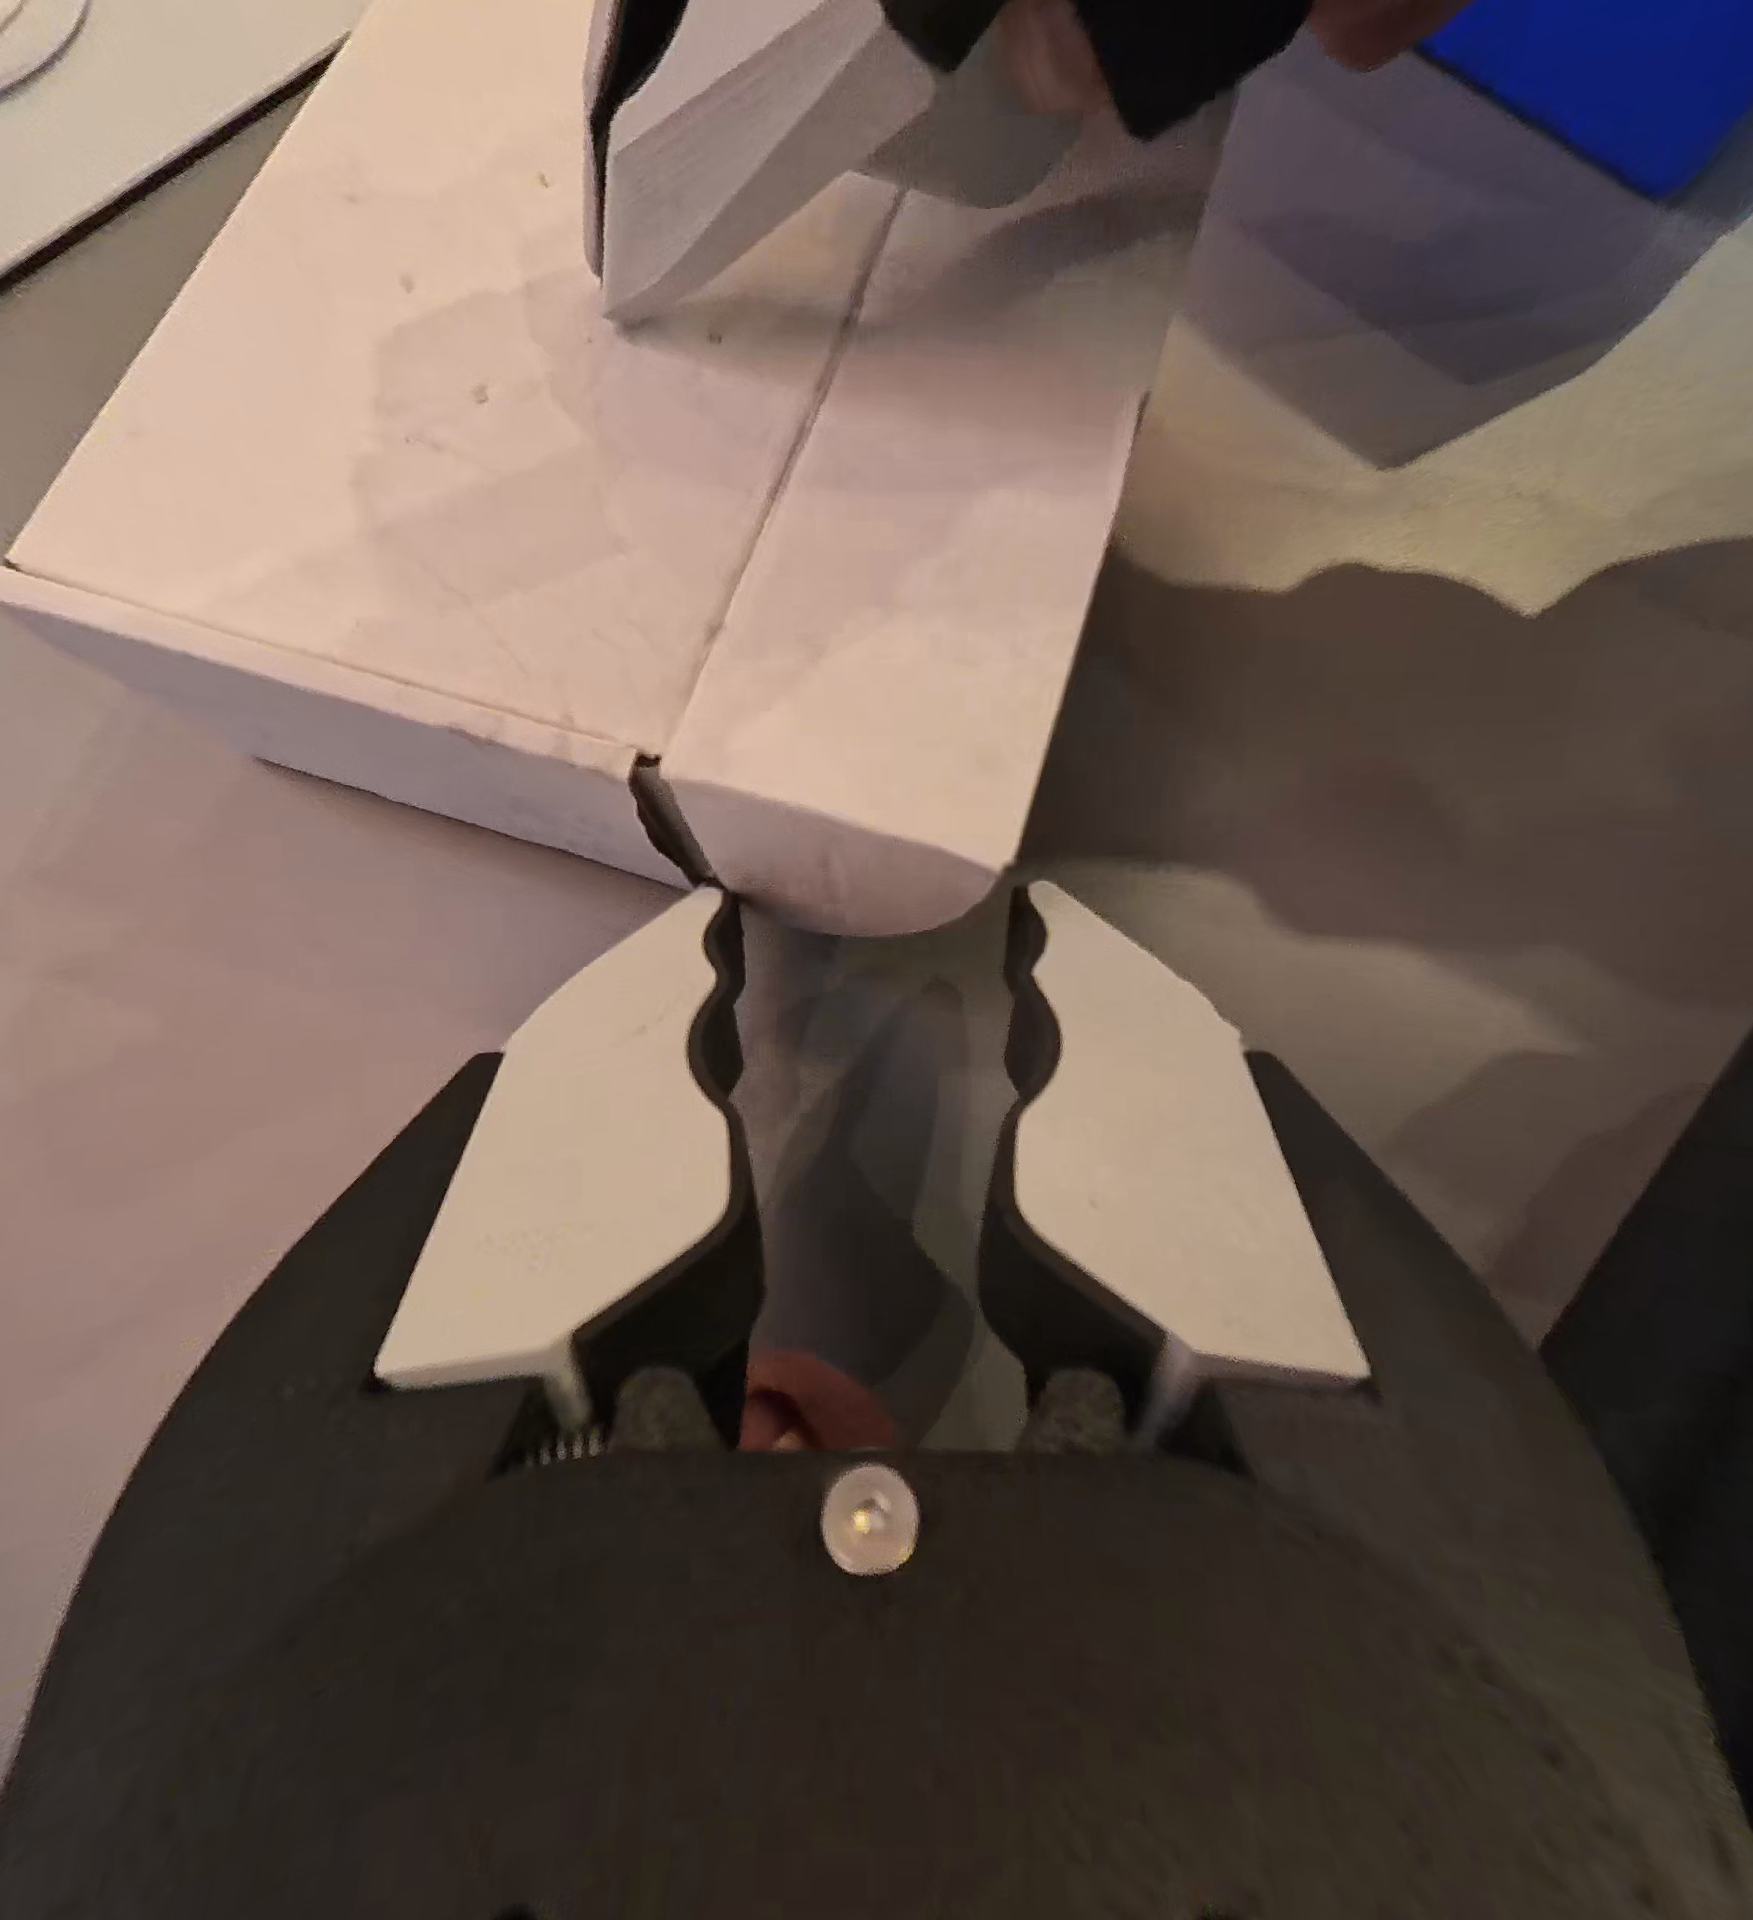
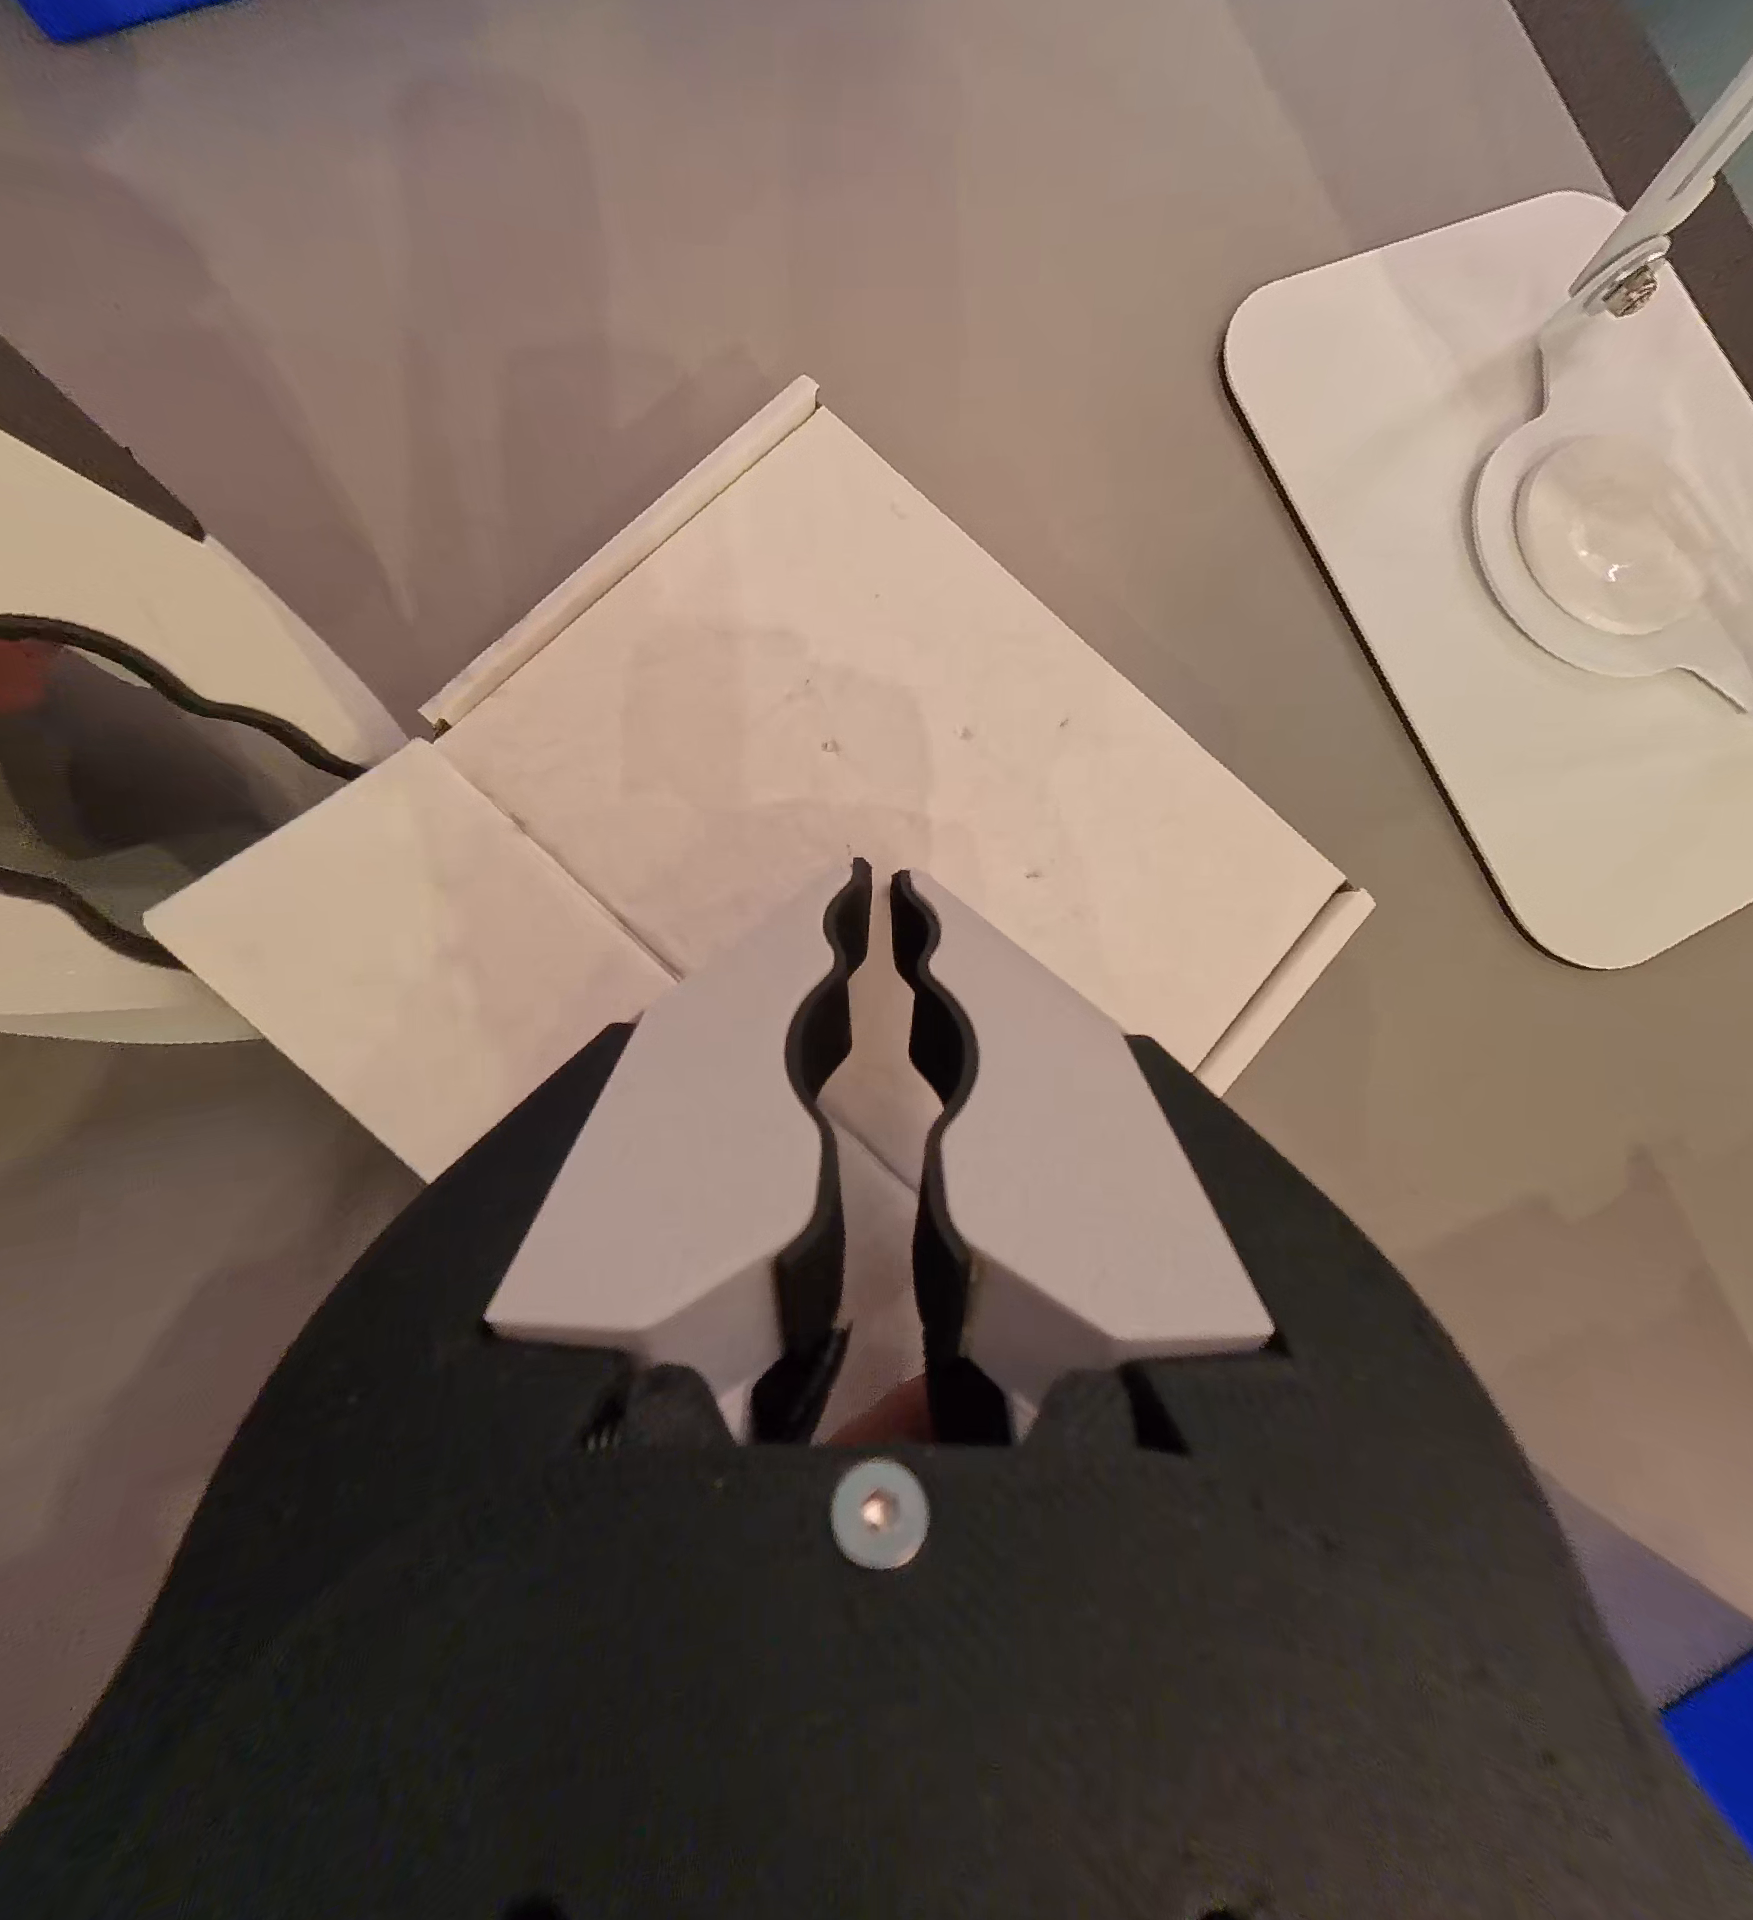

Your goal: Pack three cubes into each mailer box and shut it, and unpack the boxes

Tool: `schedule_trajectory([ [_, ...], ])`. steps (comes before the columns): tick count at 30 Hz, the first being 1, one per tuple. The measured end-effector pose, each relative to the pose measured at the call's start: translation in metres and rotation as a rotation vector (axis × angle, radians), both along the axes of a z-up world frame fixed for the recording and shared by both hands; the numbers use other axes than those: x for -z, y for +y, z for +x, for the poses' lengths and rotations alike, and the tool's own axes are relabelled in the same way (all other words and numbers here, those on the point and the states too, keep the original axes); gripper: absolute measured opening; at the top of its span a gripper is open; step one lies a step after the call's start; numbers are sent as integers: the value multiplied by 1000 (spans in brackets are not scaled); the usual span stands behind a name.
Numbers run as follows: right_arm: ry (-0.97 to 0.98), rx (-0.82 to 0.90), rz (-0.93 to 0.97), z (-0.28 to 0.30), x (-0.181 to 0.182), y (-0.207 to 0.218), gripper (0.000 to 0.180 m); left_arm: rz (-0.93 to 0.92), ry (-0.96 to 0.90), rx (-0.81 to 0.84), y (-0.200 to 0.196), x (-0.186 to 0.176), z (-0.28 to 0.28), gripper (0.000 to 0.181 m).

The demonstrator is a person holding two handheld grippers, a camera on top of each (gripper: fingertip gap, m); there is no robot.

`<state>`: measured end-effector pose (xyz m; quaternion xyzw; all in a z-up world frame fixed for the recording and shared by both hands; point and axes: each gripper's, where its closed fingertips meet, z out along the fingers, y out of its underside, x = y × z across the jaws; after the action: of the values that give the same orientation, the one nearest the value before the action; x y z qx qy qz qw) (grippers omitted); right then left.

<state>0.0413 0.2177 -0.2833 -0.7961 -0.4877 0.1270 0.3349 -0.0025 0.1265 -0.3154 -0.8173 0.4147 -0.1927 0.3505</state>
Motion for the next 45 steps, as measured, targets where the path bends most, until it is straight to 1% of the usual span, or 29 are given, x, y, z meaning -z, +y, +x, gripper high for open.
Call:
schedule_trajectory([
  [6,1,-1,-2,0,0,-1,2,18,-37,12,-7,-5,-4,53],
  [9,4,0,-4,0,0,-1,2,37,-18,10,-10,-5,-6,56],
  [11,2,1,-1,0,0,-1,1,43,-5,16,-12,-6,-10,53],
  [15,4,1,-3,0,0,-1,1,48,-21,13,-15,-13,-12,52],
  [18,4,2,-3,0,0,-1,1,77,35,-6,-6,-6,-8,55],
  [22,3,6,1,0,0,-1,1,45,9,-27,1,0,5,56],
  [25,5,5,-1,0,0,-1,1,58,35,-23,0,1,6,58],
  [26,6,4,-2,-1,0,-1,1,32,9,-4,-4,1,9,52],
  [27,7,4,-3,0,0,-1,1,-1,-22,-5,-7,0,12,52],
  [28,10,5,-3,-1,0,-1,1,4,-22,-17,-6,-1,12,53],
  [30,13,8,-2,0,0,-1,1,67,21,-57,7,-1,4,57],
  [32,8,8,4,0,0,-1,1,11,-29,-67,9,-2,5,58],
  [35,11,7,0,-1,0,-1,1,49,21,-56,10,0,3,56],
  [36,11,8,1,-1,0,-1,1,55,27,-65,11,0,3,55],
  [38,8,8,4,0,0,-1,1,57,63,-102,16,6,-1,60],
  [40,8,10,8,0,0,-2,1,95,107,-120,20,12,-4,57],
  [45,7,8,9,-1,0,-3,0,163,172,-120,28,9,-13,73],
])
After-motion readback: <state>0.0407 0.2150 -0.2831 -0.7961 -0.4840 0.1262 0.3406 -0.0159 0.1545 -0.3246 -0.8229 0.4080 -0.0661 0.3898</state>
